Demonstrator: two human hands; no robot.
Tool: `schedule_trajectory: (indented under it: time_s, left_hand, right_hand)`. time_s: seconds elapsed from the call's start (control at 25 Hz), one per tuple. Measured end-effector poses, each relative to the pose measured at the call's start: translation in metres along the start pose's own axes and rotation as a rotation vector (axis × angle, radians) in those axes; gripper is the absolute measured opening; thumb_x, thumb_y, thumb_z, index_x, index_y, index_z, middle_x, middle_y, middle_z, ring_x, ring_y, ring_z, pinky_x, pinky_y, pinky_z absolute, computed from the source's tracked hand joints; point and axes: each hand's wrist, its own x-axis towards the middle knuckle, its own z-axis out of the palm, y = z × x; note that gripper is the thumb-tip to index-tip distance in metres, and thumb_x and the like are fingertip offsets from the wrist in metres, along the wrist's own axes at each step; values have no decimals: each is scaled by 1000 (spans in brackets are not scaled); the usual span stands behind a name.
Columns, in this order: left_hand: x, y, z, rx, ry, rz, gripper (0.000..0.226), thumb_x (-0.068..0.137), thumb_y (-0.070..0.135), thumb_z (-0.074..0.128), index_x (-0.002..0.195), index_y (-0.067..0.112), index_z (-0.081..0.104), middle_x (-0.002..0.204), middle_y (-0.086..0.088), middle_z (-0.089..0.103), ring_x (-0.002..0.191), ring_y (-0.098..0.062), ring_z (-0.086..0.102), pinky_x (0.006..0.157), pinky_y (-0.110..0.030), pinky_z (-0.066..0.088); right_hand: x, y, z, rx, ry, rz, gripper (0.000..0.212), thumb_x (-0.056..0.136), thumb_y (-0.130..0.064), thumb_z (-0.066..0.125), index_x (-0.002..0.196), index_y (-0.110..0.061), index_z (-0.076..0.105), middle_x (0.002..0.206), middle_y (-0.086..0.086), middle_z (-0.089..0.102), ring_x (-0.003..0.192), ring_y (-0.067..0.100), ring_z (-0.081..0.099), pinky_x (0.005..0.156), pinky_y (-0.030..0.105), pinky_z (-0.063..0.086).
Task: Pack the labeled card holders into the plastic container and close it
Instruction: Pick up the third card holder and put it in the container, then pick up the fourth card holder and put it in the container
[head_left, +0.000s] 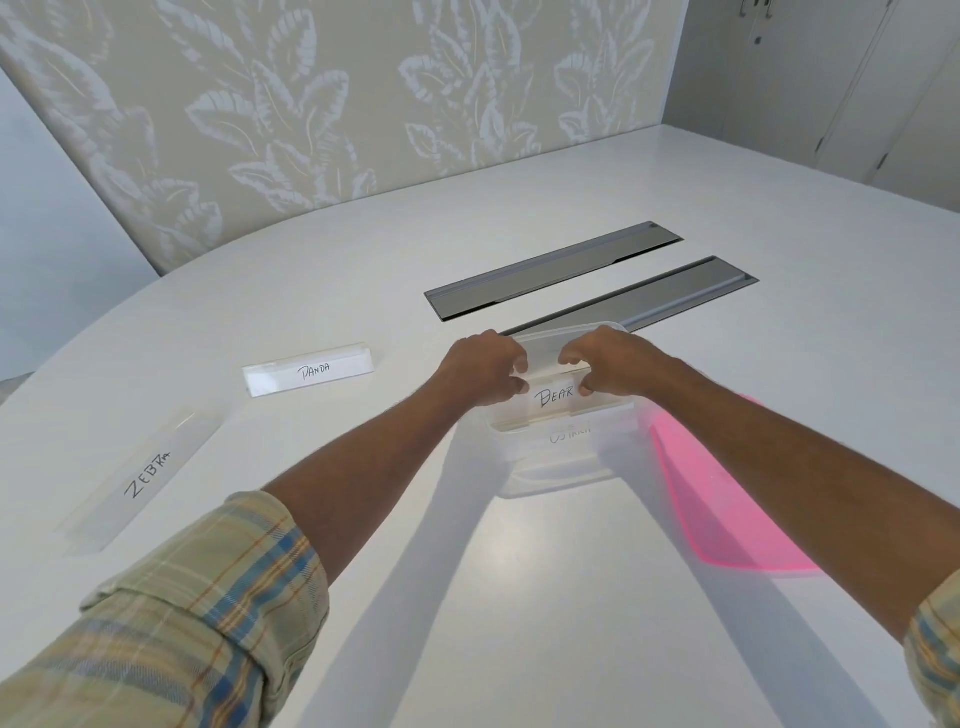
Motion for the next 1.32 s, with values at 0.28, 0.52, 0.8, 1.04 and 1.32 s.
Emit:
schedule_trajectory:
  time_s: [0.28,0.52,0.8,1.04,1.32]
  left_hand:
    - [-33,-7,-34,-141,204,112,25,99,37,67,121,30,76,114,12,81,110,-16,72,90,-37,58]
    - [-73,-70,-57,-116,267,36,26,99,37,67,123,30,75,116,12,80,116,-16,71,95,-39,57]
    - [-125,-181,-66,-26,166,-190,35,99,42,66,132,30,70,129,10,73,126,-21,62,102,-38,51]
    - [-164,-268,-69,-10,153,-369,44,98,43,67,140,30,63,138,8,69,136,-22,57,109,-43,49]
    - [-168,-340,-43,-45,75,-463,64,92,39,76,151,32,53,157,4,55,149,-22,46,116,-47,44]
  right_hand:
    - [-11,-25,-22,-15,178,11,25,93,-36,72,117,-32,75,117,-10,76,113,21,69,82,32,51]
    - [-9,-67,-44,51,392,43,15,95,-29,64,102,-23,76,100,-5,79,96,28,70,73,34,53]
    - [28,-135,-51,101,232,-33,56,94,-47,71,139,-18,57,142,5,61,132,28,54,97,44,51]
    - [70,-190,-41,133,189,-82,68,92,-48,73,149,-19,51,152,2,54,143,25,47,107,42,43]
    - [131,-243,-16,127,123,-121,71,92,-49,72,152,-21,46,150,5,53,147,25,41,111,45,43]
